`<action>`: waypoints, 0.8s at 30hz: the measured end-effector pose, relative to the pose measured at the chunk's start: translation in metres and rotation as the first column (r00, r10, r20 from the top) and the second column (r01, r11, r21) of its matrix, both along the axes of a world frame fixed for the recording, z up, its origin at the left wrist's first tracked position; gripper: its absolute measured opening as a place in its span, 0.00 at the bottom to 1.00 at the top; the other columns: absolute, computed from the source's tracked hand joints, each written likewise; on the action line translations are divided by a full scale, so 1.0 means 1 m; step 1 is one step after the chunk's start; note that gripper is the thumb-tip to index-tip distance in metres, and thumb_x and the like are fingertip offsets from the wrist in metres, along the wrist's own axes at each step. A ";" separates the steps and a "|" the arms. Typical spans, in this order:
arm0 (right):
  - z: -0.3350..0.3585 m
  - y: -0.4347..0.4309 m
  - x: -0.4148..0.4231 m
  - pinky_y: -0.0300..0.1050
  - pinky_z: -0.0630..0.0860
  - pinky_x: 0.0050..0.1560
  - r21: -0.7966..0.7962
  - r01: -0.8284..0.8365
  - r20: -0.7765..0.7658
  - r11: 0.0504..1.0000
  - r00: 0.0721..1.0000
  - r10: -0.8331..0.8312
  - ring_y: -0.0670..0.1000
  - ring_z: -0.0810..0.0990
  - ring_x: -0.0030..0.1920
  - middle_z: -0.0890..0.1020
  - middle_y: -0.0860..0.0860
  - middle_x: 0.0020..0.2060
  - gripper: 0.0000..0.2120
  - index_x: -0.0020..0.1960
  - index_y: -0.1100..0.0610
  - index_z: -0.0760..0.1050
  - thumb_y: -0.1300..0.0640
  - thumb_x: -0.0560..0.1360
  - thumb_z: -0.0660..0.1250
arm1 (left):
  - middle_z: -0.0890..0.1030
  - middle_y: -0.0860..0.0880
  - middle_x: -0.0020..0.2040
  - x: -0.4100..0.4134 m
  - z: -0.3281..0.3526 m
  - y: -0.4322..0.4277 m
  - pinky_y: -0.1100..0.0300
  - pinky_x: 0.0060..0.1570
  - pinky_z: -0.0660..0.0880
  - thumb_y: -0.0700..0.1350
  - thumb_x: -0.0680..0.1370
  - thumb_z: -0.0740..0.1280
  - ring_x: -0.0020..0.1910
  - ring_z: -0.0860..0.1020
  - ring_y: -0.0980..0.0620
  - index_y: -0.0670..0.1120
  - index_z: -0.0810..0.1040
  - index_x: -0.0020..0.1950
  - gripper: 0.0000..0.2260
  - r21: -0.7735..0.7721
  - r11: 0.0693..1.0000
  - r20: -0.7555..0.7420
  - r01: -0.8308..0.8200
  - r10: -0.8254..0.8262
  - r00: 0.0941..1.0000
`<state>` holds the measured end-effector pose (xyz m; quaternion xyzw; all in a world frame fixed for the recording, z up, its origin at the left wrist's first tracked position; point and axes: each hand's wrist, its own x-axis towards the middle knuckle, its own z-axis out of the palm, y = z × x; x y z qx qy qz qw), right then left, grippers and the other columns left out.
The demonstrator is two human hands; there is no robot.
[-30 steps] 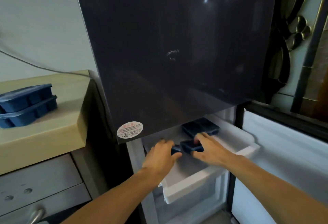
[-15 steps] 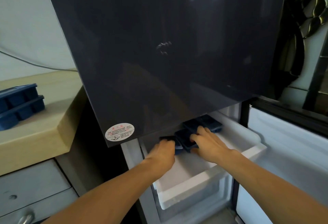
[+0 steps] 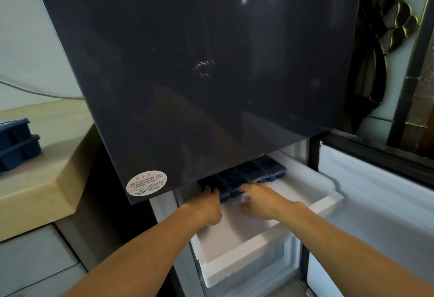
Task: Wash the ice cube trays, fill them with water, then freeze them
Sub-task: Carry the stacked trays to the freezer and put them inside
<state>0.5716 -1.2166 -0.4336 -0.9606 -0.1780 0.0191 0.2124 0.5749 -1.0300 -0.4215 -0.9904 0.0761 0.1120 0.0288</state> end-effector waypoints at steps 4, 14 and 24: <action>0.001 0.006 0.002 0.50 0.76 0.61 0.021 0.020 -0.027 1.000 0.999 -0.019 0.57 0.77 0.63 0.77 0.55 0.67 0.24 0.73 0.52 0.71 0.49 0.79 0.68 | 0.65 0.42 0.75 0.007 -0.002 0.000 0.50 0.67 0.70 0.49 0.82 0.60 0.72 0.68 0.40 0.45 0.61 0.77 0.24 0.020 1.000 0.021 0.004 -0.005 1.000; 0.018 0.006 -0.027 0.50 0.78 0.55 0.069 0.044 0.022 0.997 0.999 -0.045 0.56 0.80 0.57 0.81 0.53 0.60 0.15 0.62 0.54 0.77 0.50 0.79 0.69 | 0.70 0.46 0.71 -0.033 0.016 0.003 0.48 0.64 0.73 0.54 0.82 0.62 0.68 0.72 0.42 0.48 0.66 0.72 0.21 -0.104 0.988 0.184 0.112 -0.091 0.979; 0.067 0.047 -0.125 0.53 0.80 0.45 0.144 0.035 0.240 0.989 0.968 -0.069 0.48 0.80 0.40 0.83 0.45 0.40 0.07 0.47 0.48 0.82 0.50 0.81 0.67 | 0.75 0.54 0.68 -0.142 0.047 0.059 0.54 0.59 0.74 0.55 0.83 0.58 0.64 0.75 0.51 0.53 0.71 0.70 0.16 -0.193 0.904 0.569 0.382 -0.214 0.794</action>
